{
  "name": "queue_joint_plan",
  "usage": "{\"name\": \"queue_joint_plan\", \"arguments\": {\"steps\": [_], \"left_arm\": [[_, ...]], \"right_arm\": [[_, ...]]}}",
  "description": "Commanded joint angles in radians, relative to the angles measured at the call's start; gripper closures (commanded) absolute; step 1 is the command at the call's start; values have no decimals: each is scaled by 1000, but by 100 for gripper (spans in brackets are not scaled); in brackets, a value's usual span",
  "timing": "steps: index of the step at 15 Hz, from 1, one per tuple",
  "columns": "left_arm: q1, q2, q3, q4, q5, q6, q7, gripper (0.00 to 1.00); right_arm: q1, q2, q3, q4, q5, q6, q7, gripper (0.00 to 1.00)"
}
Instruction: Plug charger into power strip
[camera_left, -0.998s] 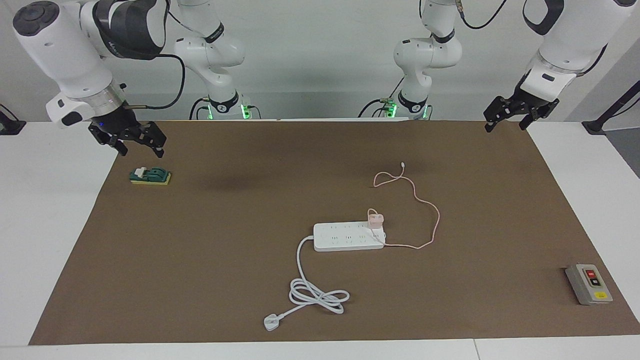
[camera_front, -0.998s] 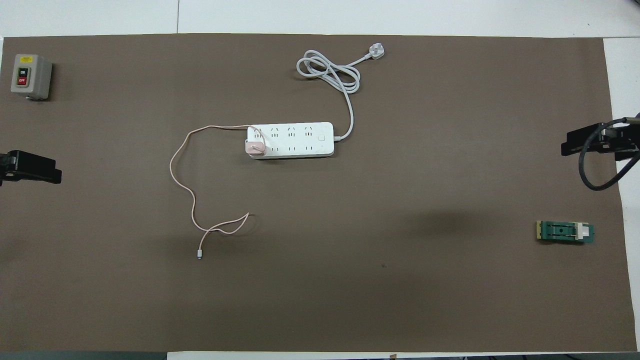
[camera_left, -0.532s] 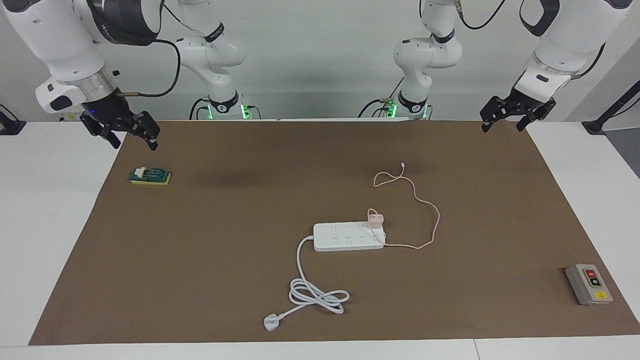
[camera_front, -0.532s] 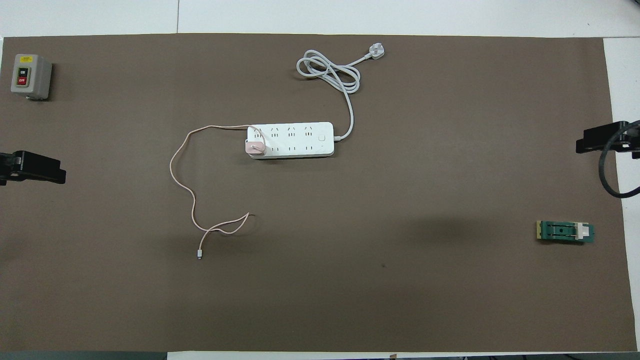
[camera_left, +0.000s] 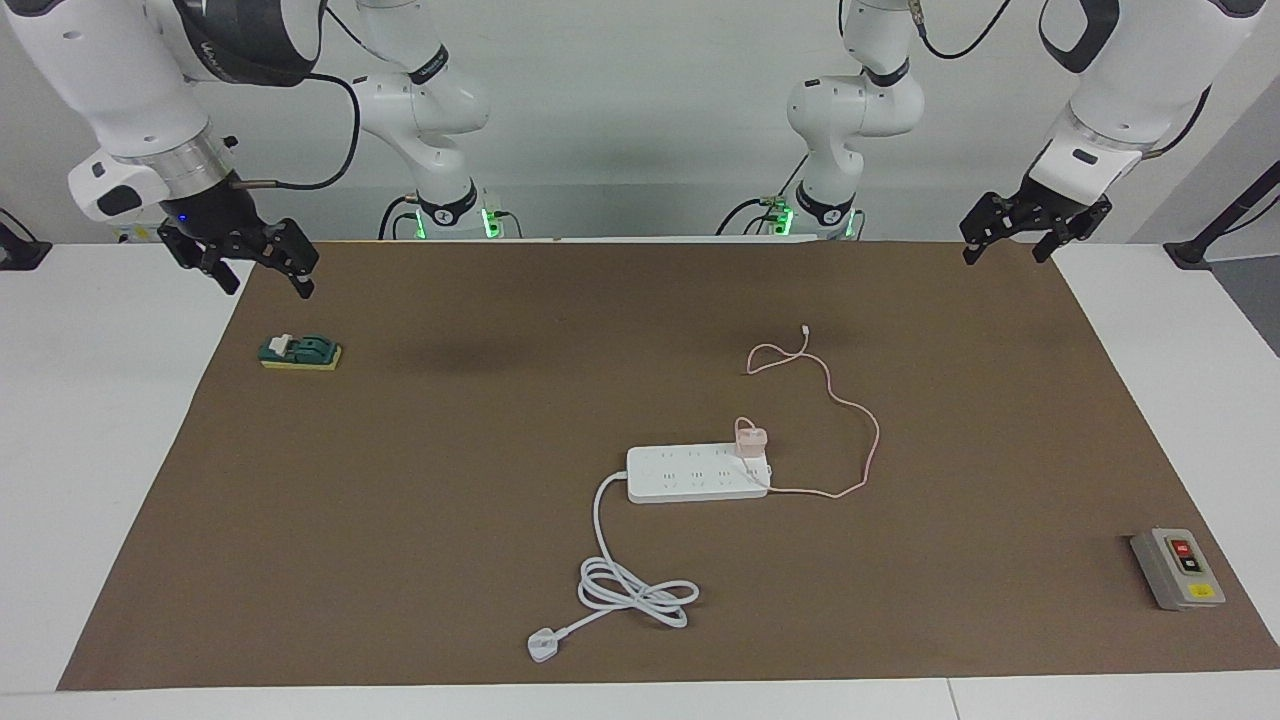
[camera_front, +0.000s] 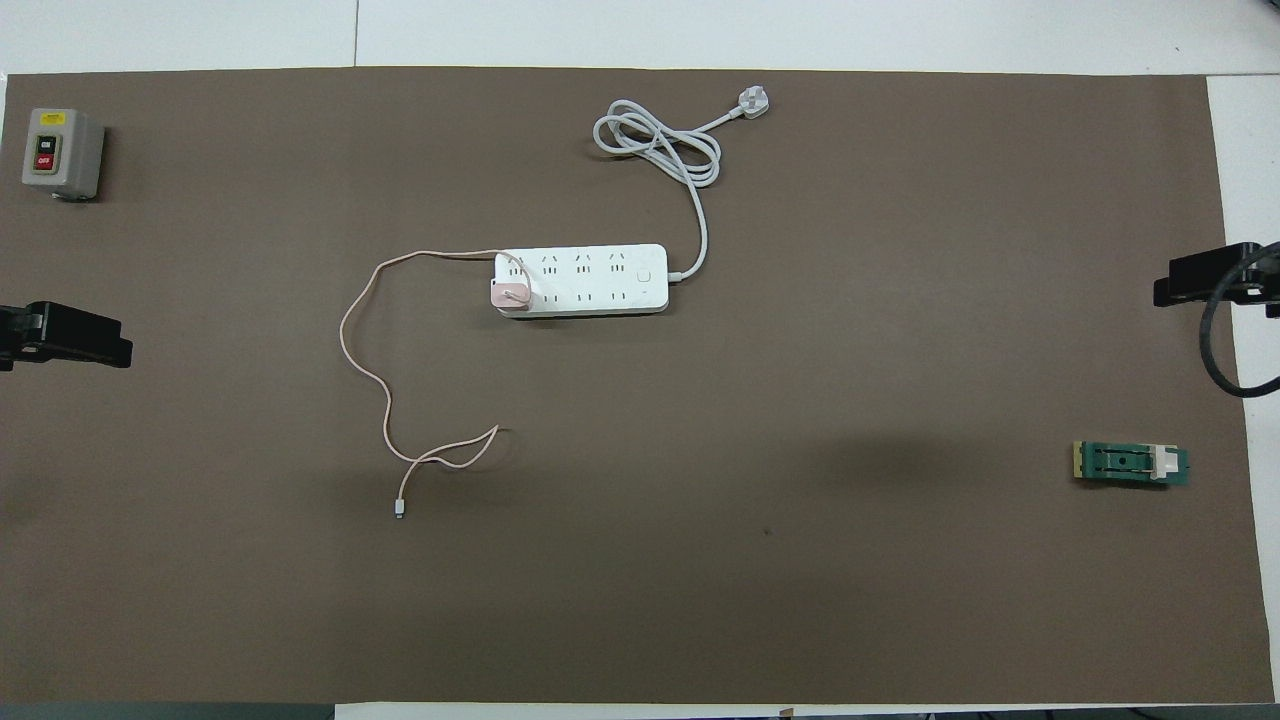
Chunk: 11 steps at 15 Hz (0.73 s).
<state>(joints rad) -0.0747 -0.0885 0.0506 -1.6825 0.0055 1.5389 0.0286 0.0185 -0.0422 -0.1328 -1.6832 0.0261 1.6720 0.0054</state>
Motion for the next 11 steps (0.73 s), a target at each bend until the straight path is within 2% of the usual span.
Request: {"name": "queue_joint_plan", "arguments": {"steps": [1, 7, 11], "left_arm": [[-13, -14, 12, -16, -1, 17, 10, 0], [-8, 13, 15, 59, -7, -69, 4, 0], [-8, 16, 15, 60, -7, -68, 4, 0]], "right_arm": [[-3, -10, -2, -7, -11, 6, -10, 0], [-3, -18, -1, -13, -11, -1, -13, 0], [-2, -19, -1, -16, -11, -6, -15, 0]]}}
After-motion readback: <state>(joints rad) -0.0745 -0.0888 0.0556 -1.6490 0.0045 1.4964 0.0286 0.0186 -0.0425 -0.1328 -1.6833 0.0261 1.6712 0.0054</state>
